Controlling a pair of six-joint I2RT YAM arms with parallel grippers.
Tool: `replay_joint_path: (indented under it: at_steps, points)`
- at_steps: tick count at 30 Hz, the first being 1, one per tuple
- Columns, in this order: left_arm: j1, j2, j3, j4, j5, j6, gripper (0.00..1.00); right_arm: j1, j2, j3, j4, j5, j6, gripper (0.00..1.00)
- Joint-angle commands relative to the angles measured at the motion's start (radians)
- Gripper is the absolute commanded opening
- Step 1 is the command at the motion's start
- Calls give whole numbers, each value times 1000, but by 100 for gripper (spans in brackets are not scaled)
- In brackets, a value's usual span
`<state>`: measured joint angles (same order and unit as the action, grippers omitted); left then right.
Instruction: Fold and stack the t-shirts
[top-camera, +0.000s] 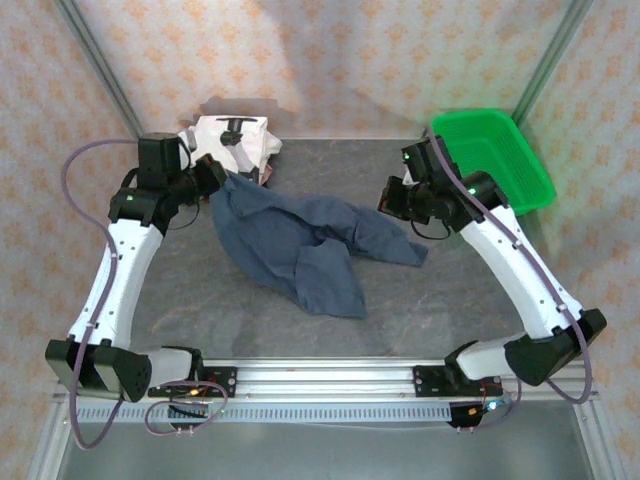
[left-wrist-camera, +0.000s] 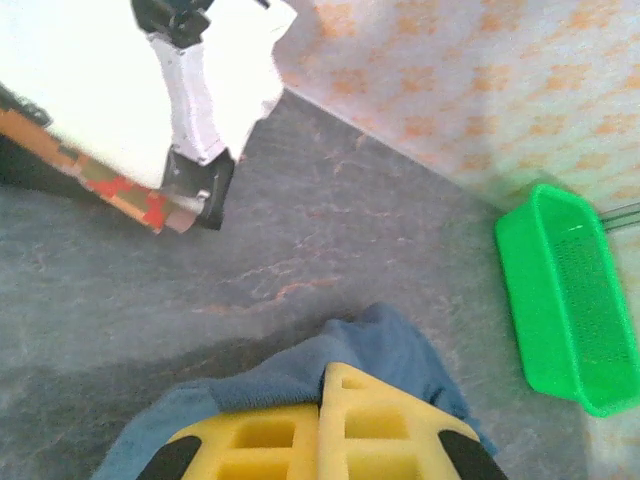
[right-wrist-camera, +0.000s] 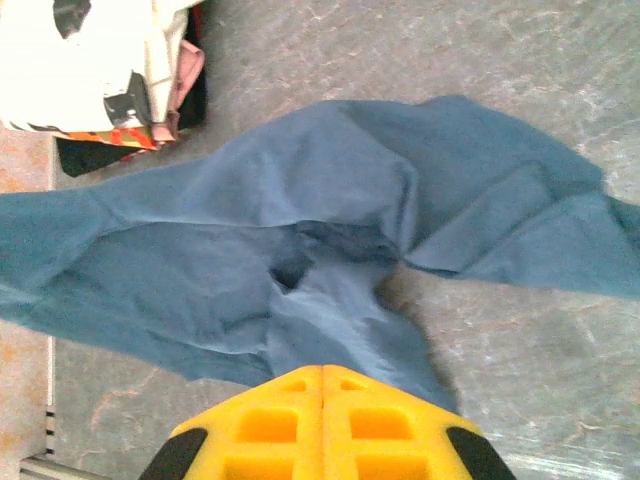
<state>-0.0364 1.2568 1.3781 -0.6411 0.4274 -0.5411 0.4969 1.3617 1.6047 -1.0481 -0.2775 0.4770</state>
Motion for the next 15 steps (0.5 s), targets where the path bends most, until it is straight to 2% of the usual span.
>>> replay_joint_path:
  at_steps: [1, 3, 4, 6, 10, 15]
  points:
    - [4, -28, -26, 9, 55, 12, 0, -11, -4, -58, -43, -131, -43, 0]
    - [3, -44, -74, 21, 55, -20, 0, 31, -23, -162, 81, -248, 7, 18]
    - [4, -53, -100, 27, 54, -20, 0, 69, -25, -202, 131, -269, 24, 28]
    - [6, -66, -143, 34, 56, -18, 0, 155, 1, -252, 181, -274, 28, 42]
    - [4, -71, -190, 20, 51, 1, 0, 346, 167, -233, 187, -170, -25, 55]
    - [9, -85, -235, 3, 21, 38, 0, 487, 406, -106, 130, -37, -96, 58]
